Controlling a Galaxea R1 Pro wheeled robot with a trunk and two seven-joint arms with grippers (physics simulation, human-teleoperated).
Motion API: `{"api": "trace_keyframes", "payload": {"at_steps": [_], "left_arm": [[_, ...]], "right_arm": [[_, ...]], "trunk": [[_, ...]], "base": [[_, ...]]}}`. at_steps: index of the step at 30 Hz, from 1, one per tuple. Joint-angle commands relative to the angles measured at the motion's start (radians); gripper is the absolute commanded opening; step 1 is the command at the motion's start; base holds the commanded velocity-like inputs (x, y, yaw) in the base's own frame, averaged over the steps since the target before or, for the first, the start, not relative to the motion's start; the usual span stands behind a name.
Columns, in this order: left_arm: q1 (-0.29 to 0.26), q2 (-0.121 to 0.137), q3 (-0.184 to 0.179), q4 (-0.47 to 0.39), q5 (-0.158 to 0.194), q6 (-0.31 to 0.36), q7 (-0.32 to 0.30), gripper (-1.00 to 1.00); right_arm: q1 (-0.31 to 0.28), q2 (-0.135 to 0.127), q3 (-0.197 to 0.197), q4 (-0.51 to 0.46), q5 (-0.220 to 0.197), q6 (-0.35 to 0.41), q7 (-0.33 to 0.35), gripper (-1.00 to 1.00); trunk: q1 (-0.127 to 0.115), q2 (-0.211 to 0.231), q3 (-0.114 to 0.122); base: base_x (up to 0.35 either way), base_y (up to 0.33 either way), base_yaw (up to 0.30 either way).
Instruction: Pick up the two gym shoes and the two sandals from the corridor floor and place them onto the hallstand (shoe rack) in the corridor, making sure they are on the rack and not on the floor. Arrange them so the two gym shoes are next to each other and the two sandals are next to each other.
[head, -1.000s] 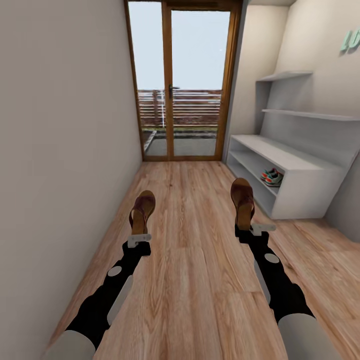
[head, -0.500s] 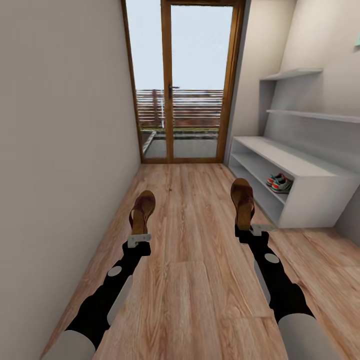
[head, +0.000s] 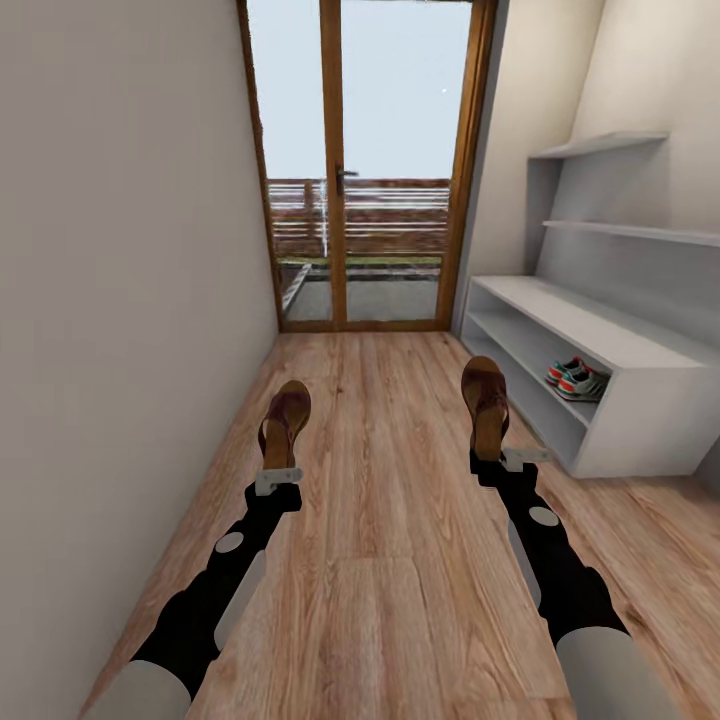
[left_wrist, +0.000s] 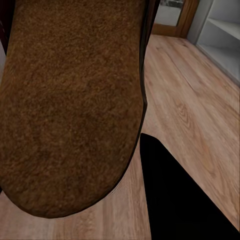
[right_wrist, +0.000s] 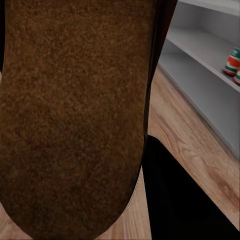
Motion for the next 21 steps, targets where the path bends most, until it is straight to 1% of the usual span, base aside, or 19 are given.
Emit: {"api": "trace_keyframes", "payload": {"at_steps": [1, 21], "left_arm": [[0.000, 0.001, -0.003, -0.002, 0.005, 0.006, 0.006, -1.00], [0.000, 0.001, -0.003, -0.002, 0.004, 0.006, 0.006, -1.00]], "right_arm": [[0.000, 0.000, 0.000, -0.002, 0.007, 0.006, -0.002, -1.00], [0.000, 0.000, 0.000, -0.002, 0.007, 0.008, -0.002, -1.00]], "trunk": [[0.000, 0.000, -0.001], [0.000, 0.000, -0.001]], "base": [[0.348, 0.000, 0.000], [0.348, 0.000, 0.000]]}}
